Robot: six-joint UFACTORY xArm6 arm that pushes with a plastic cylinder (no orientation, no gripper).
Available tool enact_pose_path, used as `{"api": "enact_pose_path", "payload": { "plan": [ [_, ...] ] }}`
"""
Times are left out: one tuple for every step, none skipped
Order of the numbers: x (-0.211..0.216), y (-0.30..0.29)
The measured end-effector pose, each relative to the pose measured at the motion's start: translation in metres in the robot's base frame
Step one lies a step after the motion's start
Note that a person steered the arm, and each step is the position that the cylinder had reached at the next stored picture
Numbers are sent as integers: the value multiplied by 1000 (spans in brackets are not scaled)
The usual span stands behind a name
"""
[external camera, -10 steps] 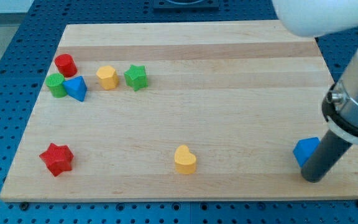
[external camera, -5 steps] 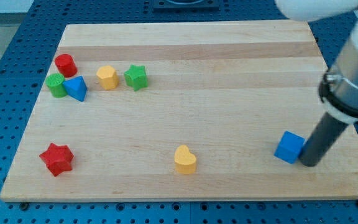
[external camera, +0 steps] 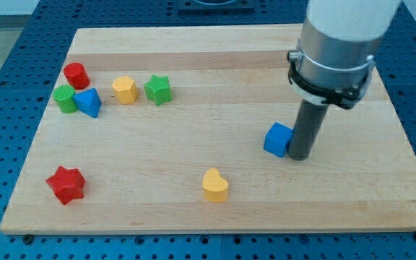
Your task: Slide the blue cube to the right side of the green star
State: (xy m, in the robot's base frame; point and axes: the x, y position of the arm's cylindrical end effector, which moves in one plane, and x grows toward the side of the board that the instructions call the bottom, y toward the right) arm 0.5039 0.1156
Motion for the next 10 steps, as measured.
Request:
{"api": "enact_pose_path", "payload": {
  "plan": [
    [-19,-16],
    [-31,-44],
    [-31,-100],
    [-39,-136],
    [-55,-142],
    [-64,-138],
    [-90,-138],
    [-116,-138],
    [-127,-135],
    [-141,-133]
  ]
}}
